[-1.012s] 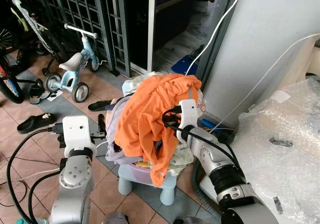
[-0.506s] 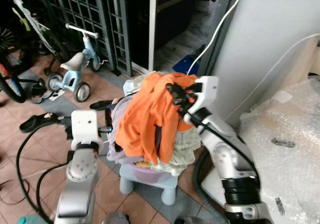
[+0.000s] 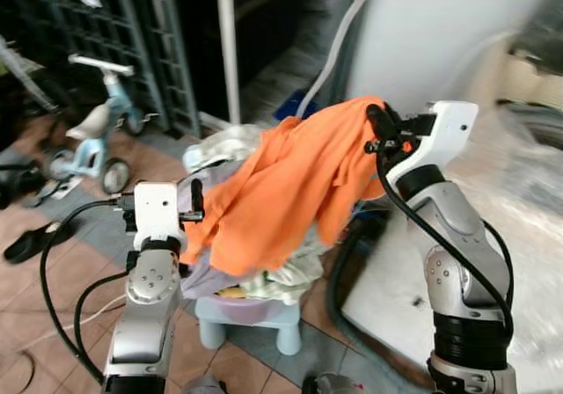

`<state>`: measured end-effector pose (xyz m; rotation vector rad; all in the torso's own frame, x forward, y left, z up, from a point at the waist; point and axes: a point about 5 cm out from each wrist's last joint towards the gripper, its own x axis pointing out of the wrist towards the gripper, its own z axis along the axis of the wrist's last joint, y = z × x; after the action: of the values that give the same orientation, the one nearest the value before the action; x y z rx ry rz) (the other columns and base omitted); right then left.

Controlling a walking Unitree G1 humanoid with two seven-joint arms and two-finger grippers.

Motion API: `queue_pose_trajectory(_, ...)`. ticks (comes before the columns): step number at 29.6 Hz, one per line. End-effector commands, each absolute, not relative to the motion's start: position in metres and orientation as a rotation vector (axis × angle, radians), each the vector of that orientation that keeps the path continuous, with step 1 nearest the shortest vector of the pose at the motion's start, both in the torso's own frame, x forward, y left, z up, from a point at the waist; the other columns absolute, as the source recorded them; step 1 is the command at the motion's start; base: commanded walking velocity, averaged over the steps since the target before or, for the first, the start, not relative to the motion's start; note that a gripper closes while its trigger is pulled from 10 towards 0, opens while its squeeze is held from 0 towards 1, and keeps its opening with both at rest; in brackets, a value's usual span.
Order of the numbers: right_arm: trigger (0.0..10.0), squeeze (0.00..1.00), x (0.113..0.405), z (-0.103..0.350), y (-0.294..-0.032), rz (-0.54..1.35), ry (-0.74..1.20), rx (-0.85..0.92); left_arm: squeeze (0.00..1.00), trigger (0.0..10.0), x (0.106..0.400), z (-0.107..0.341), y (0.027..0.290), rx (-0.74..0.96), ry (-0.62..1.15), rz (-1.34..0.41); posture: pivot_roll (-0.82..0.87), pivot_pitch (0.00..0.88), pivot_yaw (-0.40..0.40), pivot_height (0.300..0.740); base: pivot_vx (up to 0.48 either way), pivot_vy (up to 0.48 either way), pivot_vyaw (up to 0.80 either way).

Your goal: Clothes washing

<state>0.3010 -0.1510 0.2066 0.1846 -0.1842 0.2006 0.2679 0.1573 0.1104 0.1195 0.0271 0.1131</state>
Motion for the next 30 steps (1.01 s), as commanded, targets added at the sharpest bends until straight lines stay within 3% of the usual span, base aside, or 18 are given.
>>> queue_pose_trajectory(1, 10.0, 0.00, 0.308, 0.226, -0.161, 0.137, -0.270, 0.148, 0.00, 10.0, 0.269, 0.109, 0.156, 0.123, 0.022, 0.108, -0.07, 0.000, 0.018, 0.740, 0.000, -0.375, -0.80)
queue_pose_trajectory(12, 10.0, 0.00, 0.312, 0.231, -0.168, 0.101, -0.289, 0.127, 0.00, 10.0, 0.269, 0.106, 0.155, 0.119, 0.023, 0.110, -0.07, 0.000, 0.012, 0.740, 0.000, -0.396, -0.80)
queue_pose_trajectory(20, 10.0, 0.00, 0.312, 0.229, -0.169, 0.086, -0.294, 0.124, 0.00, 10.0, 0.269, 0.105, 0.155, 0.116, 0.019, 0.106, -0.07, 0.000, 0.014, 0.740, 0.000, -0.398, -0.10)
queue_pose_trajectory(30, 10.0, 0.00, 0.312, 0.220, -0.163, 0.133, -0.262, 0.117, 0.00, 10.0, 0.269, 0.105, 0.157, 0.095, 0.015, 0.117, -0.07, 0.000, 0.013, 0.740, 0.000, 0.000, -0.12)
